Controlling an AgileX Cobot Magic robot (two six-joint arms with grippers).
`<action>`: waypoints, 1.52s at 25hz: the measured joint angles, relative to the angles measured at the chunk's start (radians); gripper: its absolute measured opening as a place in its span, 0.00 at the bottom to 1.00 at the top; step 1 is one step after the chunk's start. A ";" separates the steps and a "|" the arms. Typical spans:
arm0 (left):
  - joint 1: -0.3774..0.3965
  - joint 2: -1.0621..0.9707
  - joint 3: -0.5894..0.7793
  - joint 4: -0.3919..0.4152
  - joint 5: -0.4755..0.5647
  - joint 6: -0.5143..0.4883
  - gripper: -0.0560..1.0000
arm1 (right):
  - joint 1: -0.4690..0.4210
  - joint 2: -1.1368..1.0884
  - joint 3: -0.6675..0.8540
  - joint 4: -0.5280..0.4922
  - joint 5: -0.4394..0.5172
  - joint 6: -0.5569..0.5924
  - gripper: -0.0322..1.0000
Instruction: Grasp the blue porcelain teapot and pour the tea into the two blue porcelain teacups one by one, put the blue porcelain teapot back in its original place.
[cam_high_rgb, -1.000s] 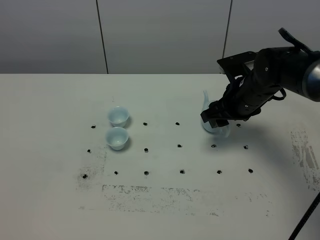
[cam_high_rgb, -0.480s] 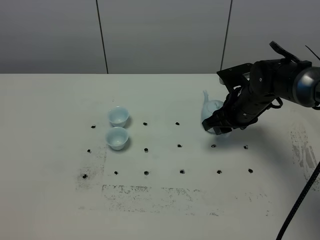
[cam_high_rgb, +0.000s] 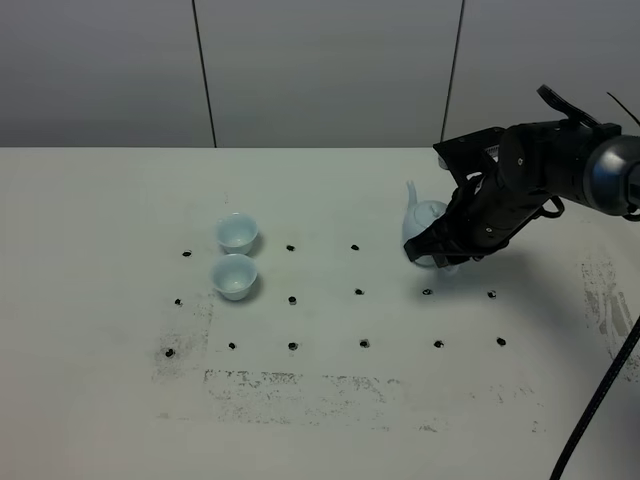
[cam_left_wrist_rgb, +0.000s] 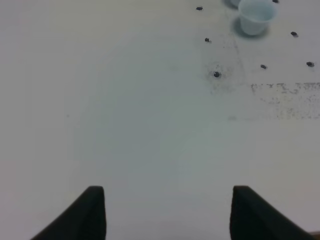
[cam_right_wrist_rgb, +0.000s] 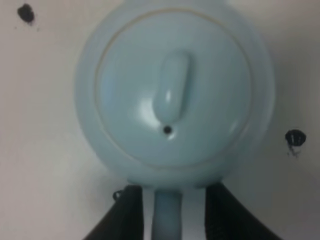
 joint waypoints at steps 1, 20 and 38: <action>0.000 0.000 0.000 0.000 0.000 0.000 0.54 | 0.000 0.000 0.000 0.000 0.000 0.000 0.30; 0.000 0.000 0.000 0.000 0.000 0.001 0.54 | -0.005 0.018 0.000 0.019 -0.010 -0.069 0.07; 0.000 0.000 0.000 0.000 0.000 0.000 0.54 | -0.005 -0.034 0.087 0.081 -0.153 -0.108 0.07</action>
